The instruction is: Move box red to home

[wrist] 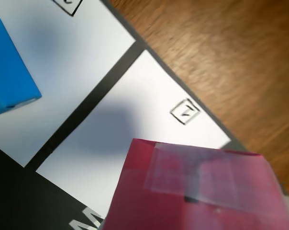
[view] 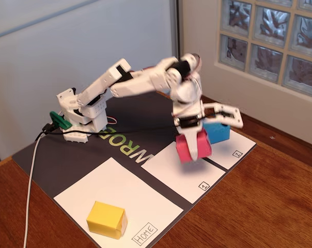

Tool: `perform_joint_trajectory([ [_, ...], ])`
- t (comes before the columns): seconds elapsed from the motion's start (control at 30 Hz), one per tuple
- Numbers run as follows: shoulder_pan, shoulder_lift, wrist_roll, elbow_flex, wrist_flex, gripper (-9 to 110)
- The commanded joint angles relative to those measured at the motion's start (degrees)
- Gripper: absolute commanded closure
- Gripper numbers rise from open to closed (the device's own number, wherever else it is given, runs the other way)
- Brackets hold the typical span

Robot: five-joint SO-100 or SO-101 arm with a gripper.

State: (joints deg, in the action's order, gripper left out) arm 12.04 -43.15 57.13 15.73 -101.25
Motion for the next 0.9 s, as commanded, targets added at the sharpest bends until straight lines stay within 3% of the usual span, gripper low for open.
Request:
perform_joint_trajectory([
  [0.0,-1.5,-9.6,-1.1,-0.5,-9.5,97],
  [0.53,-11.4,-33.0,-4.7,28.2,-9.0,97],
  [0.87,-16.6,-51.1,-5.7,61.8,7.7,97],
])
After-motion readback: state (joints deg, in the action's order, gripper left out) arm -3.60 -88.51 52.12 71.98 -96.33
